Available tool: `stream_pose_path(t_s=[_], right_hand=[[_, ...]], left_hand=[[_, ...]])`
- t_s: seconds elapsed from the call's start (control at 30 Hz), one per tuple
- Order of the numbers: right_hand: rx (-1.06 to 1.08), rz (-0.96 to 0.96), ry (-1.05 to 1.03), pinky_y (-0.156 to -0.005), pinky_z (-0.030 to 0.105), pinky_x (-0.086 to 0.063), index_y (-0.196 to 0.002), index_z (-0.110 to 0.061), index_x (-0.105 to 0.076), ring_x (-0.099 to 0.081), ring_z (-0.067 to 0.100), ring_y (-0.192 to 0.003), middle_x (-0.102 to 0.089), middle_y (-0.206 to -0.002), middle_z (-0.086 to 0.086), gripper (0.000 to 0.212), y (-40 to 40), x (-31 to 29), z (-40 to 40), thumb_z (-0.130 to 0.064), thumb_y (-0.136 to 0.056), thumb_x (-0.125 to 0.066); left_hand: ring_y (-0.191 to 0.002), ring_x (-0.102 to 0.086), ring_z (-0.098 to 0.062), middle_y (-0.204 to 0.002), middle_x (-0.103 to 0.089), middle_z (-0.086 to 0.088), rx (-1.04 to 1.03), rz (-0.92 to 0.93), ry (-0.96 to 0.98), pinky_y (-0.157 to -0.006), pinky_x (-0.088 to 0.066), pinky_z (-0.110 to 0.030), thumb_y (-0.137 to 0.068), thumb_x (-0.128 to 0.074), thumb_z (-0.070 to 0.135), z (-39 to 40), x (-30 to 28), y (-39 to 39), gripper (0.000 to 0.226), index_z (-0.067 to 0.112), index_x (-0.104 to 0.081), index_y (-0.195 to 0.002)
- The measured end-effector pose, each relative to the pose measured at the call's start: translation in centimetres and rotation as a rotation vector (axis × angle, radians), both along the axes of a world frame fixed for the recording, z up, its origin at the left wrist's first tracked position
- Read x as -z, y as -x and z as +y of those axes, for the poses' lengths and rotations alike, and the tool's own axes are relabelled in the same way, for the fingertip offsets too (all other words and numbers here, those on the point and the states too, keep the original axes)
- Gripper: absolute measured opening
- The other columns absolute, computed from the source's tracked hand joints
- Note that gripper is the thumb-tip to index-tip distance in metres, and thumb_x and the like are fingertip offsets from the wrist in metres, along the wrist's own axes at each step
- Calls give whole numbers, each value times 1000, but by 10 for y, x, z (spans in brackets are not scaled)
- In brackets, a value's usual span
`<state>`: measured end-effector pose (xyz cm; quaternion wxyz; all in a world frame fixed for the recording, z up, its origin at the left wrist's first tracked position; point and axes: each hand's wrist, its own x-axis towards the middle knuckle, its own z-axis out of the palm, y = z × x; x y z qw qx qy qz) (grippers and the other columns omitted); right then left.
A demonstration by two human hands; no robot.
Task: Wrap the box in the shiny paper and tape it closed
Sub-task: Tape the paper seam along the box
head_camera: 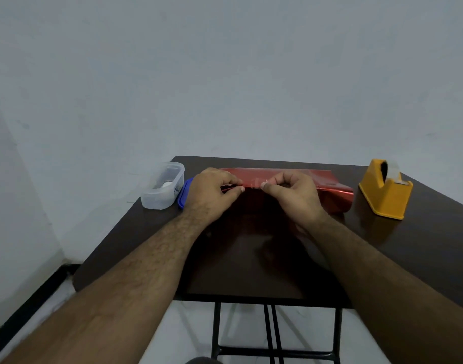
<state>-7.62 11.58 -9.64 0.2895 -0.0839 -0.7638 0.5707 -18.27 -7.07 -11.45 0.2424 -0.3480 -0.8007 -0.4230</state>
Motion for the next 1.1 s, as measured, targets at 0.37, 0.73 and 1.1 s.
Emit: stream_pose_path(t_s=[0.37, 0.73, 1.1], right_hand=[[-32, -57, -109, -47, 16, -47, -83, -8, -77, -61, 0, -50, -72, -66, -4, 12, 7, -3, -10, -14, -87, -87], [185, -190, -403, -66, 27, -61, -68, -24, -77, -71, 4, -61, -73, -62, -15, 19, 14, -11, -13, -31, -80, -90], [430, -268, -438, -58, 20, -50, -64, -24, -75, -67, 2, -62, -69, -60, -12, 28, 6, -16, -30, -45, -77, -89]], left_hand=[[-108, -66, -9, -102, -79, 12, 3, -17, -13, -100, -54, -37, -88, -86, 31, 0, -1, 1, 15, 27, -86, -102], [-109, -66, -9, -106, -79, 9, 12, -31, -10, -103, -53, -34, -86, -86, 23, -1, 0, 3, 20, 26, -86, -105], [-110, -68, -11, -105, -79, 10, 13, -13, -3, -104, -55, -42, -85, -84, 21, -2, 2, 3, 20, 26, -86, -105]])
